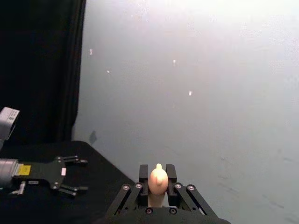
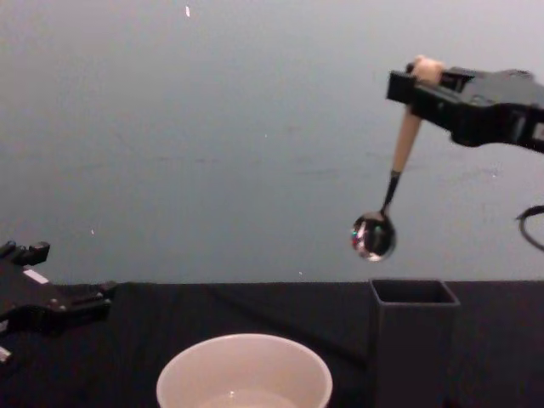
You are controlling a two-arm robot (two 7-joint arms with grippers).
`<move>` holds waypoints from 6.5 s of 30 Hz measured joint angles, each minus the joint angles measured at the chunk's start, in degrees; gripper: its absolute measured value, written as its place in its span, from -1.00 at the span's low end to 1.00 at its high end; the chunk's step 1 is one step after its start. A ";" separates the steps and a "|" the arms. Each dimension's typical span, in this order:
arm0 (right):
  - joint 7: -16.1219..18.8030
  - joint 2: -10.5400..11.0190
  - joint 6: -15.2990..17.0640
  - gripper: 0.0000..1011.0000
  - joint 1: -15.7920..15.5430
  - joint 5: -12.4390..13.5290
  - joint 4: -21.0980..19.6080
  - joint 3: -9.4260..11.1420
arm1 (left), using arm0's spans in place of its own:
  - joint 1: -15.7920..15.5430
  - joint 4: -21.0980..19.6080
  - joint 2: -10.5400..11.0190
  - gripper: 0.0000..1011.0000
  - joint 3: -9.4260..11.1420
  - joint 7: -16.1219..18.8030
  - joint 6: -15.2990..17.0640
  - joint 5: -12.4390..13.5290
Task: Pick up the stirring spoon with one hand, stir inside the cup, then place it back in its original position.
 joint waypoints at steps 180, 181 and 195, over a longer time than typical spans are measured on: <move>-18.02 -9.00 7.81 0.98 -5.72 -14.47 13.70 5.95 | 0.00 0.00 0.00 0.98 0.00 0.00 0.00 0.00; -18.01 -8.99 7.80 0.98 -5.73 -14.46 13.68 5.94 | 0.00 0.00 0.00 0.98 0.00 0.00 0.00 0.00; -17.99 -8.93 7.75 0.98 -5.74 -14.29 13.58 5.89 | 0.00 0.00 0.00 0.98 0.00 0.00 0.00 0.00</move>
